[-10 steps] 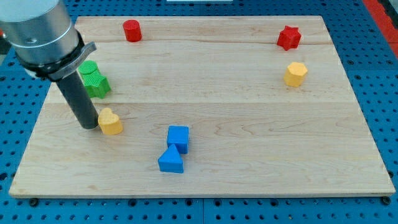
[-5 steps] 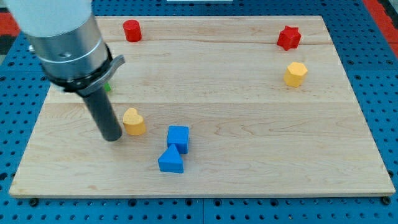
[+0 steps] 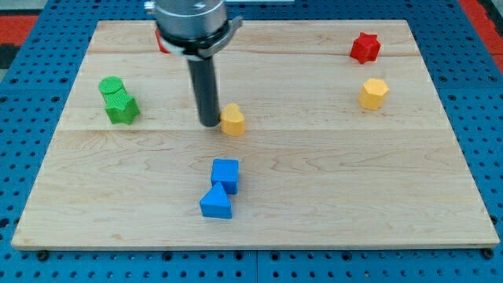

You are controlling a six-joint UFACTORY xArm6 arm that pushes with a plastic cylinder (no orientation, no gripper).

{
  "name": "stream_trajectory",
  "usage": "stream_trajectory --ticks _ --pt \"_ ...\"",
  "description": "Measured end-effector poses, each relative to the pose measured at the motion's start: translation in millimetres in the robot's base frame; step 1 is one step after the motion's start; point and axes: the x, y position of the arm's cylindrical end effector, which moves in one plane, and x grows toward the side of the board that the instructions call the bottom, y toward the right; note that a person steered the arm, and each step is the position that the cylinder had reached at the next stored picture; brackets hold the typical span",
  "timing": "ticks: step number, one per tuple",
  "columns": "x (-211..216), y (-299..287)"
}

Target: Push yellow heart in to yellow hexagon

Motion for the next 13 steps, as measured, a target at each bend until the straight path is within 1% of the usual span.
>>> stream_trajectory --ticks 1,2,3,4,6,7,9,11,12,13 --pt "-13.9 38.0" --pt "-13.8 58.6" --pt "0.9 41.4" --pt "16.4 37.6" --pt "-10.9 101.7" --pt "-16.5 122.4" --pt "-14.8 140.2" --pt "22.0 132.4" --pt "29.2 136.2" --pt "22.8 163.4"
